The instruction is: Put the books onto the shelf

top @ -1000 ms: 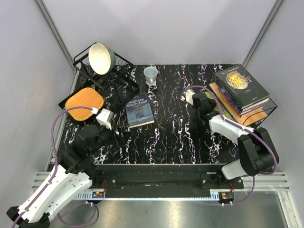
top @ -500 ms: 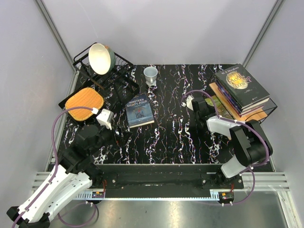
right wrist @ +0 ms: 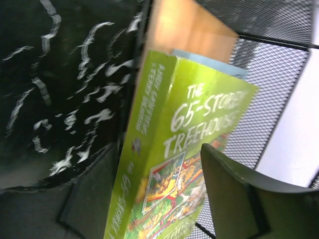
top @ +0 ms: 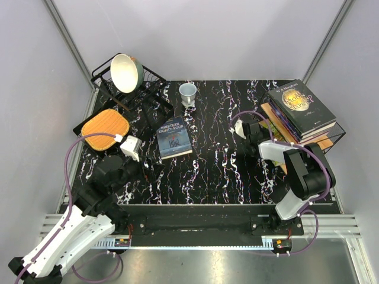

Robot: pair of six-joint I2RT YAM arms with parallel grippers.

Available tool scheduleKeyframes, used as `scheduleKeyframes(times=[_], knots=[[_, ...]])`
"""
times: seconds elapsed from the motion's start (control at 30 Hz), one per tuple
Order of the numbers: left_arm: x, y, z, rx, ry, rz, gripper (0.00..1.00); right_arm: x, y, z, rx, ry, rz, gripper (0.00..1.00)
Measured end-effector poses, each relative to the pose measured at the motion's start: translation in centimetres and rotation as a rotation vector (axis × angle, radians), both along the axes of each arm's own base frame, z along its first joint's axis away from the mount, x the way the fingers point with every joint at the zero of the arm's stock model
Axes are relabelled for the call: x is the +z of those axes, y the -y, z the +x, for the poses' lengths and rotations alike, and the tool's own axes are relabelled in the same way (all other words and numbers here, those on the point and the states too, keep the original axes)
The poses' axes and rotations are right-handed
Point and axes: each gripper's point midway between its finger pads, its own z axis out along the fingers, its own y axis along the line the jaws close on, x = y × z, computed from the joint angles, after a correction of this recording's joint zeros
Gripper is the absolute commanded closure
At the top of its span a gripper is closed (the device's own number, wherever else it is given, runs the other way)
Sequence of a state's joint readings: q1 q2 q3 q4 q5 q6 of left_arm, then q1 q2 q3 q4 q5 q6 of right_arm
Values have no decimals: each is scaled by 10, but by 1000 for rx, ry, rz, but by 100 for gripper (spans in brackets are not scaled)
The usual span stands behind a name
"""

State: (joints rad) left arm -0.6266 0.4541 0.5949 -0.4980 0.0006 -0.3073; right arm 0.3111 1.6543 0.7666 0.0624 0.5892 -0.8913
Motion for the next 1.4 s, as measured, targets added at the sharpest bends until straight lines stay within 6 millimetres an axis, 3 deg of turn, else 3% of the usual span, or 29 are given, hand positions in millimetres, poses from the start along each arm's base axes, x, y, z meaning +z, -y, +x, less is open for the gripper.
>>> scheduleKeyframes(times=[0.13, 0.4, 0.57, 0.83, 1.4], knots=[[0, 0, 0, 0, -1, 1, 1, -3, -8, -8, 20, -62, 56, 25], [-3, 1, 1, 0, -11, 7, 1, 9, -26, -16, 44, -110, 184, 28], [-3, 1, 1, 0, -10, 7, 1, 6, -26, -20, 21, -141, 194, 28], [-3, 1, 1, -1, -10, 7, 1, -10, -11, -23, -37, -196, 128, 30], [-3, 1, 1, -1, -10, 7, 1, 1, 21, -8, -67, -188, 45, 47]])
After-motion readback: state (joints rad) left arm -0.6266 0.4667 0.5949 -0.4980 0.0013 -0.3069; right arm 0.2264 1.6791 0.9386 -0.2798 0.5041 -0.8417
